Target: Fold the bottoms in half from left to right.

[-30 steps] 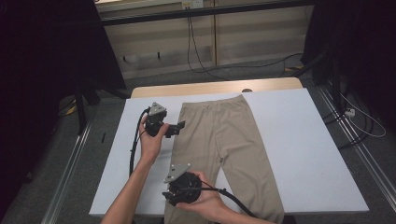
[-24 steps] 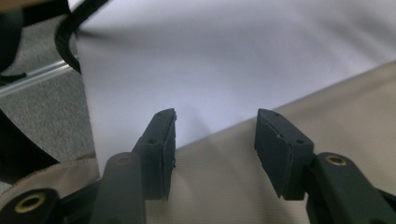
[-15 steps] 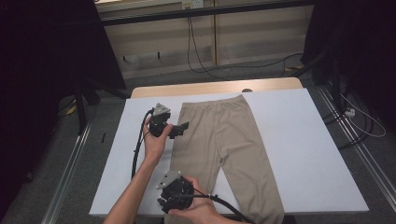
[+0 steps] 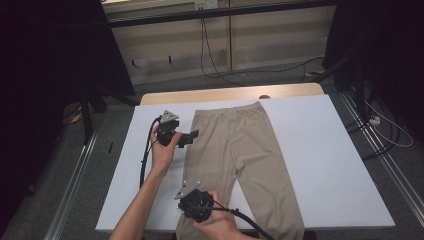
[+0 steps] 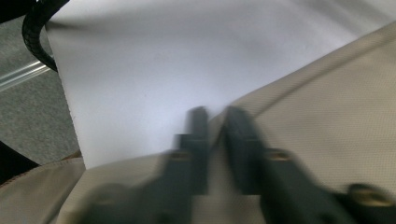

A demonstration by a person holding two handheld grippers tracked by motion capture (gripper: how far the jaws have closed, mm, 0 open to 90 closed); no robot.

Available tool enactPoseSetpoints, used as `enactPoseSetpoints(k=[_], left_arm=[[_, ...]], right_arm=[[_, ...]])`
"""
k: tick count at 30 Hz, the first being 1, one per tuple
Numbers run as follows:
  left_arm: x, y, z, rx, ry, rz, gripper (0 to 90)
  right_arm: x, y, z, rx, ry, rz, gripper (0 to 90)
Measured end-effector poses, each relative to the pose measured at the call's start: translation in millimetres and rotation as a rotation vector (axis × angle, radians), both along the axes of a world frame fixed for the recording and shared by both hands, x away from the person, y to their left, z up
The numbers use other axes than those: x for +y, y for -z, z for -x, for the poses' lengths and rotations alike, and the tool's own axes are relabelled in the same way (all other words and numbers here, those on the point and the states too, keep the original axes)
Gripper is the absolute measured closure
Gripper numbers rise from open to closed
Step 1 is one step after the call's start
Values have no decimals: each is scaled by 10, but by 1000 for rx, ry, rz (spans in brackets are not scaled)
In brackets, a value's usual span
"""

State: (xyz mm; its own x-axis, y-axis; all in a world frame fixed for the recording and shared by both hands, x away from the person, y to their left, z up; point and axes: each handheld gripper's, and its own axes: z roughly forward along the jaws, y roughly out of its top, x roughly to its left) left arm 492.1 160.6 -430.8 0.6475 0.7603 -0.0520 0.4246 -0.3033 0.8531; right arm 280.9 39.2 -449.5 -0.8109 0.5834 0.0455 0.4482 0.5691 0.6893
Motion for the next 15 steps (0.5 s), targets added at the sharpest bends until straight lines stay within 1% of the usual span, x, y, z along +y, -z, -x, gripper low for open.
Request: enactPoseSetpoints(k=[1, 2, 3, 5, 6, 7, 8, 9, 10, 11, 12, 13, 14, 15], left_arm=[[1, 4, -17, -10, 5, -13, 83], [12, 8, -44, -13, 5, -15, 102], [20, 15, -78, -7, -4, -4, 103], [27, 21, -170, 18, -38, -9, 103], [32, 16, -213, 20, -44, -28, 108], [31, -2, -240, 9, -59, -58, 151], [33, -2, -273, -17, -71, -76, 225], [40, 4, -323, -10, -90, -59, 268], [50, 9, -386, 24, -98, -30, 277], [49, 16, -441, 39, -104, -18, 293], [32, 32, -496, 48, -110, -9, 336], [19, 42, -530, 62, -115, -9, 374], [3, 61, -569, 76, -121, -13, 385], [-12, 92, -608, 87, -121, 1, 414]], right_arm=[[-14, 1, -17, 14, -5, -5, 900], [-9, -11, -32, 18, -16, 1, 900], [-7, -30, -49, 28, -19, 7, 900], [5, -62, -73, 41, -26, 6, 900], [0, -77, -75, 41, -26, -10, 900], [-10, -93, -71, 40, -25, -21, 900], [-19, -104, -59, 39, -29, -37, 900], [-31, -110, -44, 27, -28, -52, 900], [-43, -113, -27, 29, -29, -57, 900], [-57, -114, -5, 35, -35, -66, 900], [-73, -117, 27, 42, -41, -71, 900], [-91, -118, 60, 45, -49, -69, 900], [-102, -123, 80, 45, -54, -72, 900], [-120, -136, 106, 44, -63, -72, 900]])
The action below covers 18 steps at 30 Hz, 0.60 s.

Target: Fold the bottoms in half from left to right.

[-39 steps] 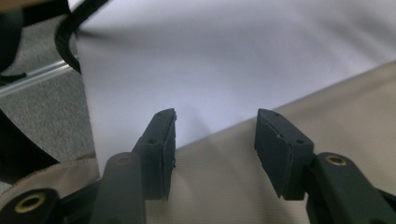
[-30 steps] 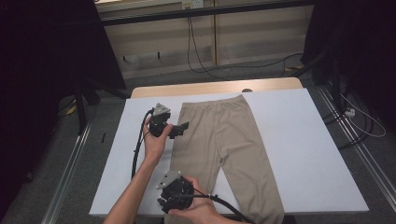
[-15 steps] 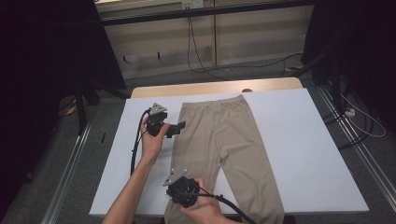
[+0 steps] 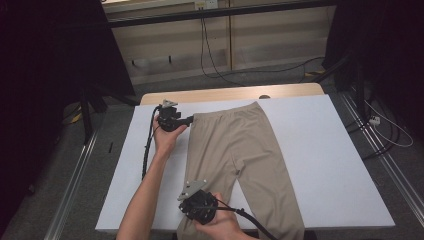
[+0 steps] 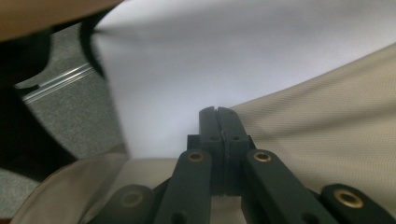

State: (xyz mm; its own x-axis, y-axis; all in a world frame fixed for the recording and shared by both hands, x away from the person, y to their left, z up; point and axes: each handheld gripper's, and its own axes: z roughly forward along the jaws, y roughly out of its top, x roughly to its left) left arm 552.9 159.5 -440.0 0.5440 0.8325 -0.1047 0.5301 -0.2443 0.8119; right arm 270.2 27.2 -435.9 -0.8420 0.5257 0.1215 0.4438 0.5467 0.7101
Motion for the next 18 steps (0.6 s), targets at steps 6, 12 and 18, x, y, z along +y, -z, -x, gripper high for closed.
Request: enactPoseSetpoints(k=[6, 12, 18], left_arm=[[-26, 158, -179, 87, -6, 23, 556], [-86, 181, -250, 130, 7, 37, 701], [-120, 225, -259, 163, -20, 53, 720]], right_arm=[[-69, -55, 69, -7, -20, -13, 900], [-95, -13, 65, 13, -20, -21, 900], [-126, -28, 55, 14, -18, -44, 900]])
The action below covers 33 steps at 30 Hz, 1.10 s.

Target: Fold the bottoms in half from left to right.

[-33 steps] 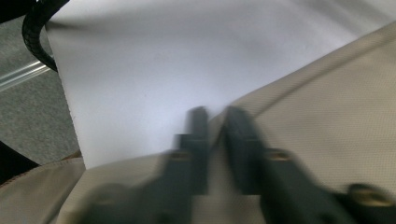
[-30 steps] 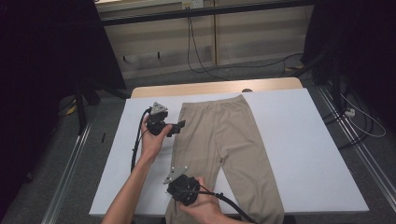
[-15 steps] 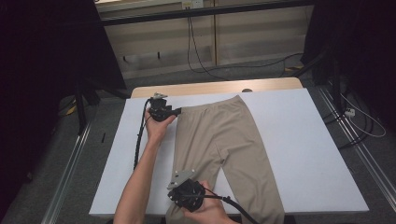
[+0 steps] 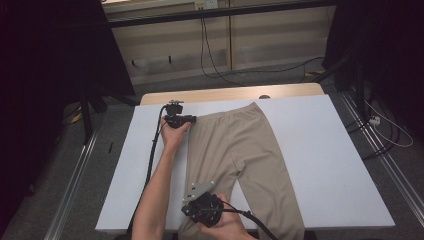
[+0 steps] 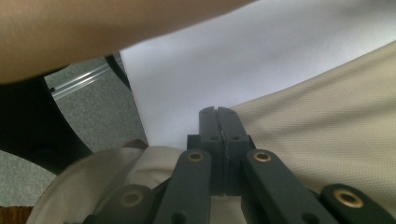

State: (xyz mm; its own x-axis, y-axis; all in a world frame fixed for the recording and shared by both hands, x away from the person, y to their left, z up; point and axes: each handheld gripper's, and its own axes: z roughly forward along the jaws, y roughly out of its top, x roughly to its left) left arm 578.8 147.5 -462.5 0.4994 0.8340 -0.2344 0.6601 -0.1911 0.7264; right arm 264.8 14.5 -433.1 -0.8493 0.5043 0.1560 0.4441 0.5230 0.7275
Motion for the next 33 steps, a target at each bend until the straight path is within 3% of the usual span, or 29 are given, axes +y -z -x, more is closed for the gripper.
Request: enactPoseSetpoints(k=[4, 6, 11, 19, 33], left_arm=[[-37, -44, 25, 8, 40, -23, 842], [-26, -73, 28, 5, 37, -9, 860], [17, -197, 27, -31, 5, 64, 865], [145, -476, -7, -57, -24, 61, 865], [362, -710, 58, -71, -65, 71, 864]], right_arm=[[-9, -9, -3, 3, 2, -15, 900], [-11, -2, -10, 8, -1, -18, 900], [-30, -26, -20, 9, 1, -37, 900], [-27, -144, -33, 8, 19, -122, 900], [58, -440, -36, -23, -7, -229, 900]])
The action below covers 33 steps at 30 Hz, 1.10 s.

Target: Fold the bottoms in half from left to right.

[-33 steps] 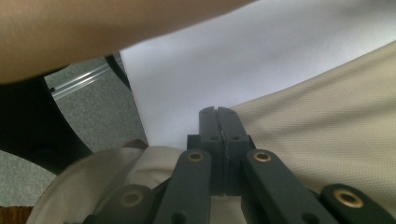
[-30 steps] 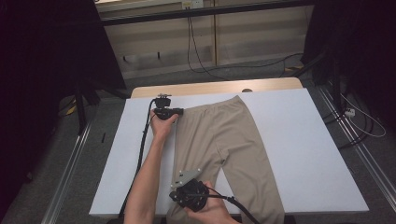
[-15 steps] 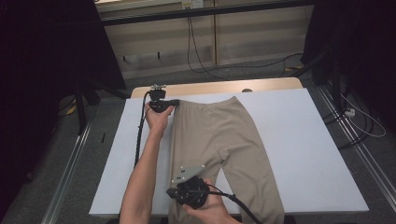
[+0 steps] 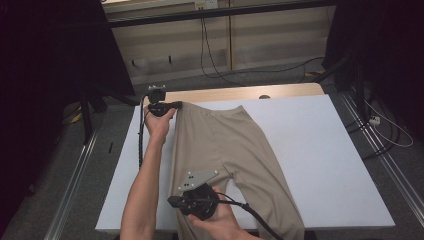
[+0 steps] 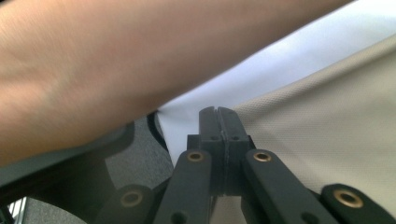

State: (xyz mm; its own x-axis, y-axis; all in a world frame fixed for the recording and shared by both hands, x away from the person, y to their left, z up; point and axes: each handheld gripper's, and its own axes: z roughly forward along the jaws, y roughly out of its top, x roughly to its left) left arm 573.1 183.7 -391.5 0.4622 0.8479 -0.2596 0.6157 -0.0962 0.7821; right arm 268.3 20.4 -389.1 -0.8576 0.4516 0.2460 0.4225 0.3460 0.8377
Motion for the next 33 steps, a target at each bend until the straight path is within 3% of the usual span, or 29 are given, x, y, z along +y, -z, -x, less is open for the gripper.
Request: enactPoseSetpoints(k=[5, 15, 19, 21, 24, 26, 29, 33], left_arm=[[81, -116, 38, -14, -15, -1, 864], [350, -370, 103, -44, -67, -7, 864], [438, -443, 125, -49, -83, -23, 865], [476, -489, 144, -38, -101, -59, 864], [552, -576, 186, -43, -117, -52, 864], [611, -630, 207, -50, -127, -83, 864], [682, -625, 222, -48, -138, -96, 864], [646, -504, 204, -27, -129, -109, 863]], right_arm=[[33, -163, 4, -24, -17, -34, 900], [139, -346, 27, -47, -52, -62, 900], [205, -441, 38, -60, -67, -79, 900], [239, -499, 40, -67, -76, -91, 900], [280, -599, 20, -79, -93, -115, 900], [295, -638, 8, -77, -101, -130, 900], [306, -610, 30, -78, -108, -116, 900], [285, -484, 62, -56, -106, -100, 900]])
